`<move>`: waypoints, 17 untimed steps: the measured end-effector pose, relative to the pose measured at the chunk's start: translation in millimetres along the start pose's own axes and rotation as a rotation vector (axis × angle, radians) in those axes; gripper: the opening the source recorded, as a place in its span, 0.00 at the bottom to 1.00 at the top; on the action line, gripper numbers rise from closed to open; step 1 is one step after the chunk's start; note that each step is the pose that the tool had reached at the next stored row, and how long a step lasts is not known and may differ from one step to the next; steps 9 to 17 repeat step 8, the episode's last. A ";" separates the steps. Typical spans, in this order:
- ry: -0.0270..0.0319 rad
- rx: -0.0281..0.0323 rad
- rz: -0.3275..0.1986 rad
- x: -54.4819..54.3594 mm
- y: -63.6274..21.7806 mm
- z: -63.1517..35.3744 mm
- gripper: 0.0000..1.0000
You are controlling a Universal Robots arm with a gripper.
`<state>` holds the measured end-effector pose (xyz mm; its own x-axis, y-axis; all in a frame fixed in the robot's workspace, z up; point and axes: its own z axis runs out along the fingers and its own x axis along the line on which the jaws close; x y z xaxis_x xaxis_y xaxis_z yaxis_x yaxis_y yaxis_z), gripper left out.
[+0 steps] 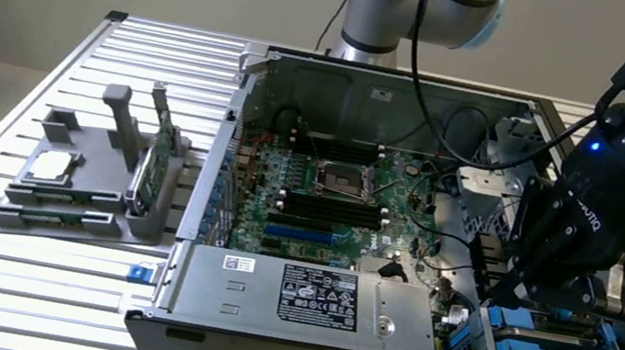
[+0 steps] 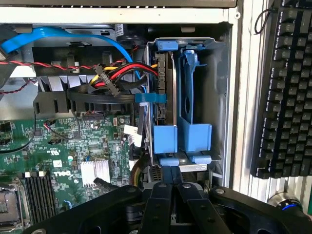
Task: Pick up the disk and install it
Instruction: 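Insert the second disk wire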
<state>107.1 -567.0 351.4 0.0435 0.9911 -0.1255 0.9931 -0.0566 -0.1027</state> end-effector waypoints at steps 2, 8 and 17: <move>-0.0001 0.0000 0.000 0.0 0.0 0.0 0.11; 0.0000 0.0000 0.000 0.0 0.0 0.0 0.11; 0.0000 0.0000 0.000 0.0 0.0 0.0 0.11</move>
